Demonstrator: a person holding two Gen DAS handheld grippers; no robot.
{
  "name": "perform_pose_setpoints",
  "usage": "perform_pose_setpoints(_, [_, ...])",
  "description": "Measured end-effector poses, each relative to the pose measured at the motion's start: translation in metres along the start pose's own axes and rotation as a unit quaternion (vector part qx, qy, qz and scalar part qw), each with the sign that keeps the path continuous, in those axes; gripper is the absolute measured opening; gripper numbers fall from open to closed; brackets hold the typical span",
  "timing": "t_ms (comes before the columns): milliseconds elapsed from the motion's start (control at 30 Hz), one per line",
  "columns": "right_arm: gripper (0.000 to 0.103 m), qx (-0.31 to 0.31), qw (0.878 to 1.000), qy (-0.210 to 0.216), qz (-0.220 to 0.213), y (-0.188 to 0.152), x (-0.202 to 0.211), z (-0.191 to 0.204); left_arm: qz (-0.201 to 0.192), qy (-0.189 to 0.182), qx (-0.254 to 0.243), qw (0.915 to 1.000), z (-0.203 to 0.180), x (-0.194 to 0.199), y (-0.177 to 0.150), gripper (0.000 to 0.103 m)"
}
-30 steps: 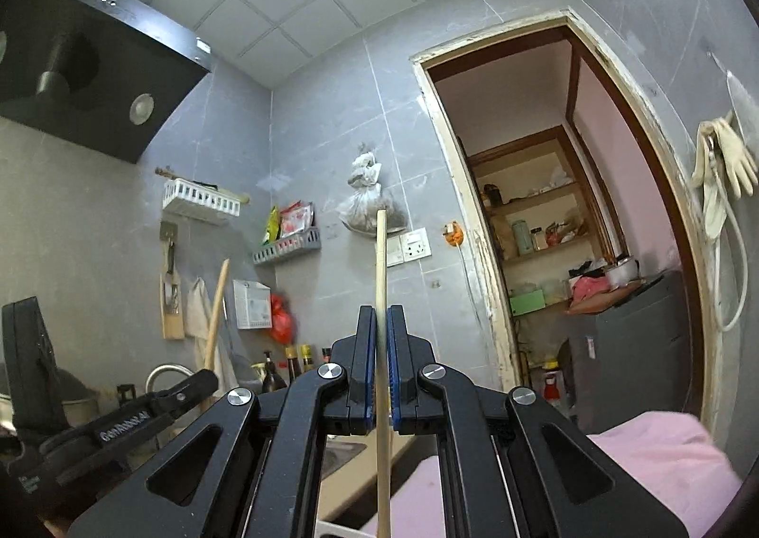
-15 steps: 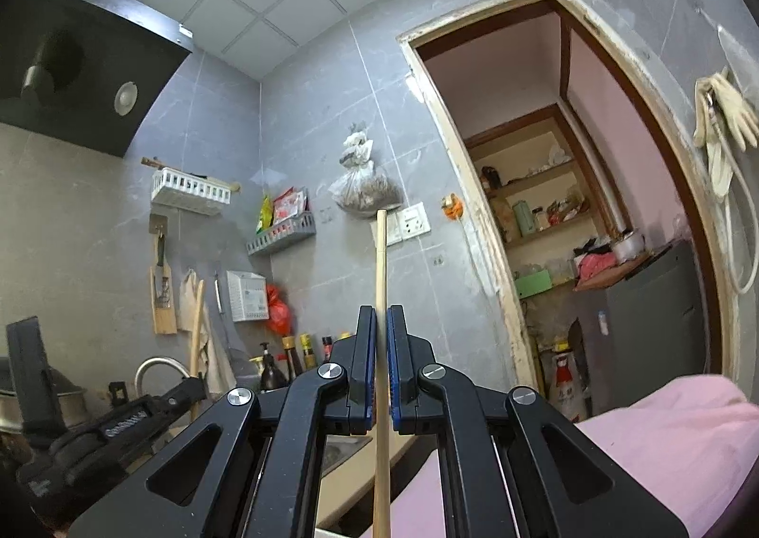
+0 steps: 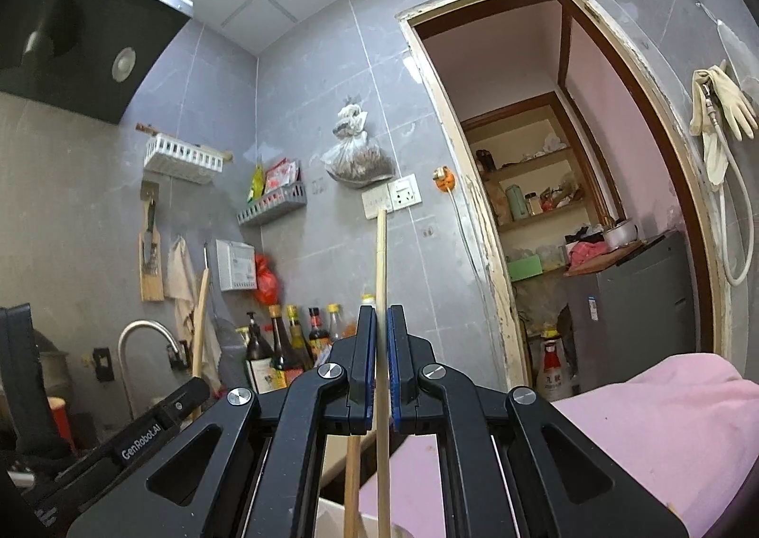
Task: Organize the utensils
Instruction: 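Lift both chopsticks and carry them over the white utensil holder, then open both grippers to drop the chopsticks into the holder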
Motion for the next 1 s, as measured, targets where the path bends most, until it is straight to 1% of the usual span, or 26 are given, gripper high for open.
perform_pose_setpoints(100, [0.003, 0.003, 1.0, -0.002, 0.01, -0.008, 0.0, -0.001, 0.007, -0.003, -0.014, 0.9999, -0.004, 0.0, -0.008, 0.004])
perform_pose_setpoints(200, [0.003, 0.007, 1.0, -0.003, 0.02, -0.013, 0.001, 0.0, 0.014, -0.003, -0.018, 0.9997, -0.007, 0.0, -0.015, 0.004])
perform_pose_setpoints(400, [0.003, 0.009, 0.999, -0.002, 0.035, -0.018, 0.006, 0.001, 0.036, -0.009, -0.035, 0.9987, -0.012, 0.004, -0.027, 0.004])
perform_pose_setpoints(600, [0.004, 0.004, 0.998, 0.003, 0.059, -0.027, 0.009, -0.001, 0.044, -0.015, -0.049, 0.9977, -0.018, 0.012, -0.032, 0.004])
perform_pose_setpoints(767, [0.005, -0.002, 0.997, 0.006, 0.073, -0.03, 0.013, -0.003, 0.065, -0.02, -0.054, 0.9962, -0.021, 0.018, -0.038, 0.005])
perform_pose_setpoints(933, [0.009, -0.005, 0.997, 0.011, 0.078, -0.027, 0.018, 0.0, 0.079, -0.024, -0.055, 0.995, -0.022, 0.024, -0.04, 0.006])
perform_pose_setpoints(1000, [0.012, -0.005, 0.997, 0.014, 0.077, -0.024, 0.021, 0.001, 0.085, -0.026, -0.049, 0.9949, -0.022, 0.026, -0.04, 0.006])
Point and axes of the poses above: each gripper's, at about its wrist camera, not at the fingertips, and x roughly against the way its jaws point, z to its left, y to its top, the point moved 10 cm from there along -x, roughly the way its jaws point, and after that the axes turned 11 degrees about -z, right-handed, at the moved point
